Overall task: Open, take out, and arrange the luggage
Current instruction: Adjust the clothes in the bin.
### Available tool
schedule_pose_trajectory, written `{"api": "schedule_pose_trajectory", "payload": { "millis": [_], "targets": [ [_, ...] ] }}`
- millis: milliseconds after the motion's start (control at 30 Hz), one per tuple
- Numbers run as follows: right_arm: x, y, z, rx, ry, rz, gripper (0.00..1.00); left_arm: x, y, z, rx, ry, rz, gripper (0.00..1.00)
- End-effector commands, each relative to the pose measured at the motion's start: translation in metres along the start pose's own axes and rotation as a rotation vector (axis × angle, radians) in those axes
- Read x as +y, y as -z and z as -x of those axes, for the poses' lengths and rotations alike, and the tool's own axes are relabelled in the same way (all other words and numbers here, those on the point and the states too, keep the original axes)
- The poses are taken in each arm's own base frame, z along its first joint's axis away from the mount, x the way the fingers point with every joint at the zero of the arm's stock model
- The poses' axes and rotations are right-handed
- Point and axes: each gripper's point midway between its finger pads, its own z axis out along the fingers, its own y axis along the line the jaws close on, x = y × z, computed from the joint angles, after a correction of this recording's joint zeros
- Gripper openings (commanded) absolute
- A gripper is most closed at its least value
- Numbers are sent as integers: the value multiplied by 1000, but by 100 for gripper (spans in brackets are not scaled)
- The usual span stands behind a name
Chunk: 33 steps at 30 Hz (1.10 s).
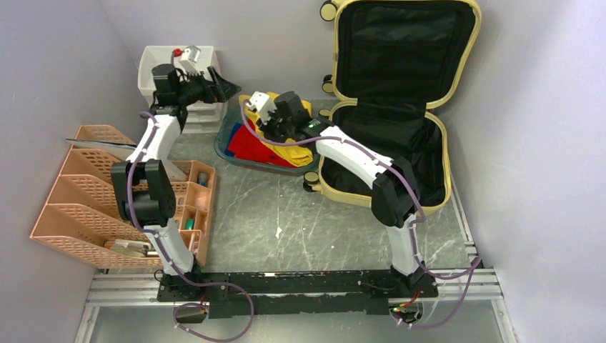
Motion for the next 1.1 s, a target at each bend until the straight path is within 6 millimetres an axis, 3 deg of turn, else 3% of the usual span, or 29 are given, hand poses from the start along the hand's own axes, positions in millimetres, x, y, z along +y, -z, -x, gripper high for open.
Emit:
{"api": "schedule_pose_trajectory", "payload": {
  "millis": [0,133,300,533,800,1067],
  "targets": [
    [-14,52,67,-210,6,126,0,-53,22,32,-26,-417,-352,96],
    [-24,67,66,-241,-12,201,0,-52,28,15,0,-699,-432,96],
    [-28,82,59,-255,-31,311,0,-55,33,-8,6,-921,-514,97],
    [-21,101,49,-241,23,444,0,-80,19,-55,122,-1208,-614,97],
    [-23,114,50,-237,60,452,0,-93,17,-72,184,-1314,-704,97],
    [-35,131,62,-274,95,425,0,-70,31,-101,361,-1365,-746,96]
  ]
}}
